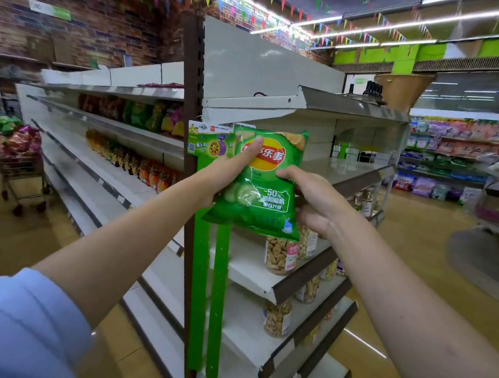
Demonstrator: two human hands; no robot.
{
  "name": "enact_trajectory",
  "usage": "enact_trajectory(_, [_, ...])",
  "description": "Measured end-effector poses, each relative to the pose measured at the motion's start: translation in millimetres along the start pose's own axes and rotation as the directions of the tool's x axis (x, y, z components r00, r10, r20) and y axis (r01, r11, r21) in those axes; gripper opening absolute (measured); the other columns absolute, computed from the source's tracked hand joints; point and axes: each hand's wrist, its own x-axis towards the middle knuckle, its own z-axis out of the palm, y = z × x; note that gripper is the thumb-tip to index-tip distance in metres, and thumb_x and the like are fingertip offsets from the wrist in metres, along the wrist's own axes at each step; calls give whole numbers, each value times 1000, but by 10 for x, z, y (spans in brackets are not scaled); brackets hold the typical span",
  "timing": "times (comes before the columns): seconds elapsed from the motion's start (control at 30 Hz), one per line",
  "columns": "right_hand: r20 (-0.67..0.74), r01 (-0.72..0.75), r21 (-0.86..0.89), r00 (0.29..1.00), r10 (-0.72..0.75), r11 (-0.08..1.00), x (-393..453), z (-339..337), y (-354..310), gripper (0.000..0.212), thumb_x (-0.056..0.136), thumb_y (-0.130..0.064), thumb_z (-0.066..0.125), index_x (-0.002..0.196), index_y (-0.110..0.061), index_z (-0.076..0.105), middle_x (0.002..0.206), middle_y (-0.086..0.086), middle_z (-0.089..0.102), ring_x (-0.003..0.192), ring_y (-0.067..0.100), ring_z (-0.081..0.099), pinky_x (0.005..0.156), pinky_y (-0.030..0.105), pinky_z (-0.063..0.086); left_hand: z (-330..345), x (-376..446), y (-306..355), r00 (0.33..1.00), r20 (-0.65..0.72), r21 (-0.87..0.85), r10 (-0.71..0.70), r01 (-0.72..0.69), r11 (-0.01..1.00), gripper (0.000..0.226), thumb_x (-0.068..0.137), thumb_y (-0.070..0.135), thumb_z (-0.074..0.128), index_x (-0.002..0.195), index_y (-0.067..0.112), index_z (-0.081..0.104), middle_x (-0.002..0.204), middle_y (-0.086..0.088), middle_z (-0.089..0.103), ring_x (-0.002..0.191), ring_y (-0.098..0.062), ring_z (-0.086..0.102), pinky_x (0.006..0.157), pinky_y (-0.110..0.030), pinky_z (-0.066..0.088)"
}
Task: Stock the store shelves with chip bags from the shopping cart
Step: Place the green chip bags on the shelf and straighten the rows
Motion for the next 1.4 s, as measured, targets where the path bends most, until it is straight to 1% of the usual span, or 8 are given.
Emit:
enact_trajectory(0.17, [40, 41, -40, 998, -39, 998, -128, 466, -23, 10, 91, -24, 60, 94, -15, 61, 88, 3, 67, 83, 19, 64, 88, 41, 51, -333, -231, -103, 985, -157, -35, 75, -81, 996, 92, 63, 86, 55, 120, 14, 60, 104, -8, 72, 91, -27, 71, 87, -45, 56])
enact_trajectory(0.23, [79, 44, 11, 996, -45, 999, -139, 726, -14, 22, 89, -36, 65, 97, -16, 65, 91, 4, 73, 84, 21, 70, 82, 38, 57, -517, -378, -144, 958, -252, -28, 139, -151, 988, 68, 77, 75, 53, 111, 17, 62, 103, -7, 72, 91, -24, 71, 87, -43, 56])
enact_trajectory(0.4, [-24, 161, -135, 986, -165, 978, 9, 1500, 133, 131, 33, -85, 74, 141, -19, 41, 128, 5, 62, 112, 27, 63, 95, 50, 52, -1031, -767, -228, 898, -399, -1, 186, -204, 979, 68, 72, 78, 54, 103, 19, 62, 100, -3, 72, 90, -21, 71, 87, -43, 56])
enact_trajectory(0.5, [-7, 251, -230, 966, -259, 940, -14, 1952, 228, 106, 55, -85, 65, 135, -19, 45, 131, 3, 59, 116, 26, 59, 99, 49, 48, -1443, -980, -323, 868, -462, 23, 183, -195, 981, 88, 54, 88, 50, 105, 18, 62, 100, -3, 72, 90, -22, 70, 88, -44, 55])
enact_trajectory(0.73, [59, 395, -220, 918, -392, 892, -18, 2787, 493, 45, 85, -56, 62, 112, -21, 55, 105, -5, 65, 95, 14, 65, 84, 33, 55, -2256, -1385, -485, 878, -468, -16, 100, -121, 992, 54, 93, 67, 27, 89, 27, 64, 95, -2, 70, 89, -18, 68, 83, -34, 53])
enact_trajectory(0.97, [130, 387, -160, 920, -370, 908, 308, 3351, 817, 57, 74, -67, 64, 111, -23, 57, 107, 1, 70, 92, 20, 70, 86, 45, 57, -2912, -1425, -846, 815, -579, -51, 24, -65, 997, 72, 97, 62, 16, 128, 7, 52, 116, -15, 62, 99, -27, 63, 80, -35, 52])
enact_trajectory(1.13, [191, 409, -157, 905, -379, 899, 799, 3745, 993, 35, 84, -56, 64, 101, -27, 55, 105, 2, 69, 92, 21, 69, 86, 46, 56, -3375, -1148, -1057, 767, -641, -57, 14, -66, 996, 63, 99, 58, 14, 105, 9, 54, 90, -6, 61, 77, -14, 59, 62, -26, 46])
enact_trajectory(1.4, [261, 459, -117, 870, -418, 881, 2041, 4285, 1005, 29, 85, -54, 63, 96, -29, 52, 104, -1, 68, 92, 18, 69, 86, 43, 57, -4186, -88, -1102, 696, -716, -40, 44, -103, 994, 72, 99, 58, 14, 132, 5, 47, 104, -10, 60, 80, -15, 59, 60, -27, 45])
